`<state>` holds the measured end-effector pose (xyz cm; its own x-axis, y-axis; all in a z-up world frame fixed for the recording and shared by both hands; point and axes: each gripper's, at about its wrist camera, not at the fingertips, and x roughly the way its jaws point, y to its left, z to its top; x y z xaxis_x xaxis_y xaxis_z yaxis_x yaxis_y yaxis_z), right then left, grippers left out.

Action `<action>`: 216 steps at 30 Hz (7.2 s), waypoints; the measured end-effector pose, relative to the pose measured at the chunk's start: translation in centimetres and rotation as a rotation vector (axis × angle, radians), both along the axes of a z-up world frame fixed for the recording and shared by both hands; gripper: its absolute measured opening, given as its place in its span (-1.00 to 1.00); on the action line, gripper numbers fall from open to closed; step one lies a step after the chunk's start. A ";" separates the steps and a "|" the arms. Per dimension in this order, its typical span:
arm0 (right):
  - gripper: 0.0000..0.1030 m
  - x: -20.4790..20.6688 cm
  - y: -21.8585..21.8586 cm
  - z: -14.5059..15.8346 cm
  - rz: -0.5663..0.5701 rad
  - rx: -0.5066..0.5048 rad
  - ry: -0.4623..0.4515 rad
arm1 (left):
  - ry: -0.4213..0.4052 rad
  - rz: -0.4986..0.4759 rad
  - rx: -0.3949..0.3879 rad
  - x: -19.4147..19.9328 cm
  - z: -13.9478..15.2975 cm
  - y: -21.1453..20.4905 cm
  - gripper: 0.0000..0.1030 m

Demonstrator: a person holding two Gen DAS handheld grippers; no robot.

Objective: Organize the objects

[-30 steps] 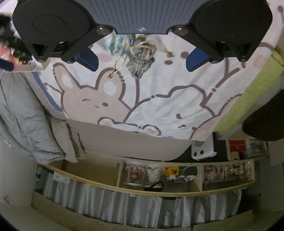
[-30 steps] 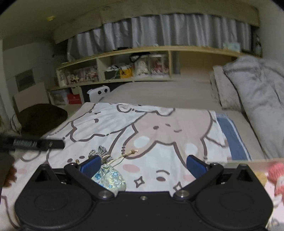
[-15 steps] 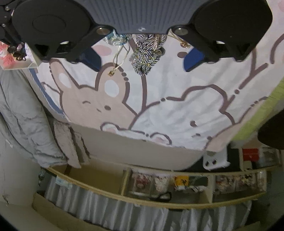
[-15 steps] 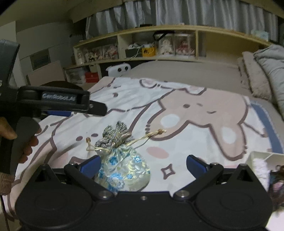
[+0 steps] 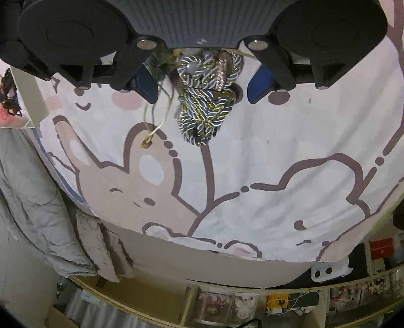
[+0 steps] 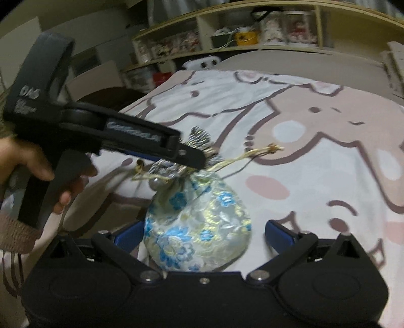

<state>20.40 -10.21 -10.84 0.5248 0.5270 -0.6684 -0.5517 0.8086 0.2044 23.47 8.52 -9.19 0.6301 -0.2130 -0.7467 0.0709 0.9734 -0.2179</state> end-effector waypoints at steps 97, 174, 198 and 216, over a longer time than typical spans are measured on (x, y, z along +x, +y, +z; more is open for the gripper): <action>0.58 -12.1 -19.8 16.6 -0.515 0.000 -0.124 | -0.227 -0.084 -0.036 -14.9 12.1 -13.7 -0.04; 0.85 -15.8 -29.3 12.7 -0.693 -0.003 0.062 | -0.070 -0.243 -0.019 -16.5 8.8 -26.7 0.42; 0.88 -23.2 -27.5 16.4 -0.738 -0.076 -0.019 | -0.124 -0.231 0.010 -21.4 13.4 -22.8 0.92; 0.94 -27.3 -26.1 14.2 -0.786 -0.108 -0.003 | -0.110 -0.248 0.108 -24.4 12.2 -20.5 0.94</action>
<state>-6.94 -36.34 3.37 0.7183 -0.0666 -0.6926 0.1887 0.9767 0.1018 -0.98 -12.02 3.03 0.6471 -0.2939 -0.7035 0.3273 0.9404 -0.0918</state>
